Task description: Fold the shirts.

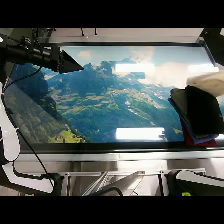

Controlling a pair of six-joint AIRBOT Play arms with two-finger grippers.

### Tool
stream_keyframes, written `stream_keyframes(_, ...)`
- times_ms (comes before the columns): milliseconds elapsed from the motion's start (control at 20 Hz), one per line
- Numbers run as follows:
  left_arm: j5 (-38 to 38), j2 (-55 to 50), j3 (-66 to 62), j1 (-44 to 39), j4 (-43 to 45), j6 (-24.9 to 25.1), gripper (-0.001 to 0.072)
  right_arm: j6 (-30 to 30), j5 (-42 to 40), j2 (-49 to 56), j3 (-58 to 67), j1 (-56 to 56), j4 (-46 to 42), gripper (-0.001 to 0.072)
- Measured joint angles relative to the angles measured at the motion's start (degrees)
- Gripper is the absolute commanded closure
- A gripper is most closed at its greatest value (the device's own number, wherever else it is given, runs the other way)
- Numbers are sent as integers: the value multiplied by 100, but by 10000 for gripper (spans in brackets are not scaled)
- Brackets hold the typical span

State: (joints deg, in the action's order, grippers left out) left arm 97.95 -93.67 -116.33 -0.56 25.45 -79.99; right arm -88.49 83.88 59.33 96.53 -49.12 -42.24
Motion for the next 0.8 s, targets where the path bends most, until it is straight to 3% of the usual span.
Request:
stream_keyframes(250, -7, -11, 0, 0, 0, 0, 691, -824, 949, -337, -114, -22, -1731, 692)
stream_keyframes(300, -4, -13, 0, 0, 0, 0, 691, -885, 1064, -361, -212, -20, -1937, 626)
stream_keyframes(350, 2, -13, 0, 0, 0, 0, 692, -920, 1163, -376, -315, -15, -2094, 466)
stream_keyframes(400, 4, -13, 0, 0, -2, 0, 692, -946, 1276, -385, -426, -11, -2275, 364)
stream_keyframes(450, 15, -13, 0, 0, -2, 0, 691, -957, 1333, -387, -507, -11, -2459, 329)
stream_keyframes(600, 46, -13, 0, 0, -2, 0, 692, -1010, 1491, -378, -640, -11, -3080, 313)
stream_keyframes(700, 48, -13, 0, 0, 0, 0, 691, -1012, 1532, -376, -651, -11, -3324, 148)
stream_keyframes(800, 66, -13, 0, 0, 0, 0, 692, -1056, 1532, -374, -588, -11, -3388, 147)
